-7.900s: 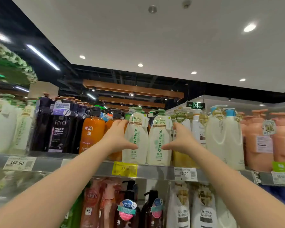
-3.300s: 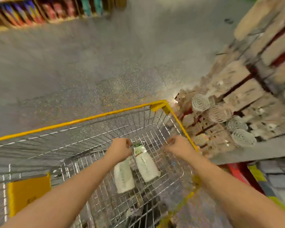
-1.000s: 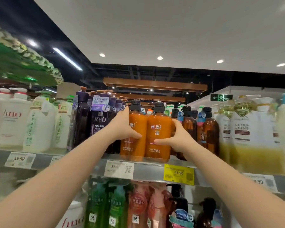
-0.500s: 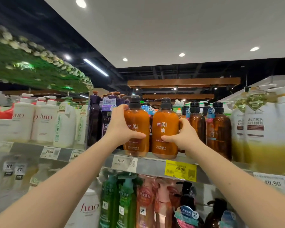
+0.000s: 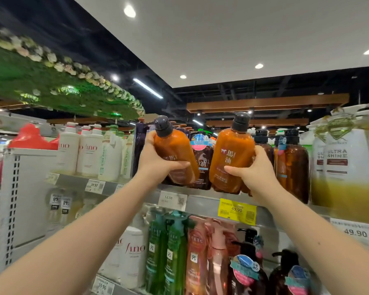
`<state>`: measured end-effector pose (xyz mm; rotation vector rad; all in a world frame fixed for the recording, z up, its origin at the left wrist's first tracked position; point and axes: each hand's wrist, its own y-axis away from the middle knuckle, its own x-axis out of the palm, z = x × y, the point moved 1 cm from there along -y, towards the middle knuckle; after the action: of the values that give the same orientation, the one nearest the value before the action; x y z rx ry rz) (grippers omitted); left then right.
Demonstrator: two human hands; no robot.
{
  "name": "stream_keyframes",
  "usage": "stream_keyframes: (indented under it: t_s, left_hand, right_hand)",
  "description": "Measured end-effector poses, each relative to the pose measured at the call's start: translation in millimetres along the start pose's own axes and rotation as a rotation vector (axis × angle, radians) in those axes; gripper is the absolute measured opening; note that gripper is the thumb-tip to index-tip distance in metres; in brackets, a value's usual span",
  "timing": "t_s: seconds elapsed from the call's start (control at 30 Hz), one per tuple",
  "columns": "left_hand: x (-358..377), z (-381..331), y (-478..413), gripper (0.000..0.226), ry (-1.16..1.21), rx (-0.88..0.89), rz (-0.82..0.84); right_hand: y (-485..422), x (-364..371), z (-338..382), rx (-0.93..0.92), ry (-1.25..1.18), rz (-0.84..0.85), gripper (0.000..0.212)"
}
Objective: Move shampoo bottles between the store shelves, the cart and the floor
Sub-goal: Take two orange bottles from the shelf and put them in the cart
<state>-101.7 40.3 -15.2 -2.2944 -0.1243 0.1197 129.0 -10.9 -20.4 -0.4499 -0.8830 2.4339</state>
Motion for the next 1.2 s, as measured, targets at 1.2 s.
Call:
stream_keyframes:
  t_s: [1.2]
  left_hand:
    - [-714.4, 141.0, 200.4, 0.096, -0.596, -0.553, -0.308]
  right_hand:
    - [351.1, 665.6, 154.6, 0.273, -0.458, 1.048, 0.078]
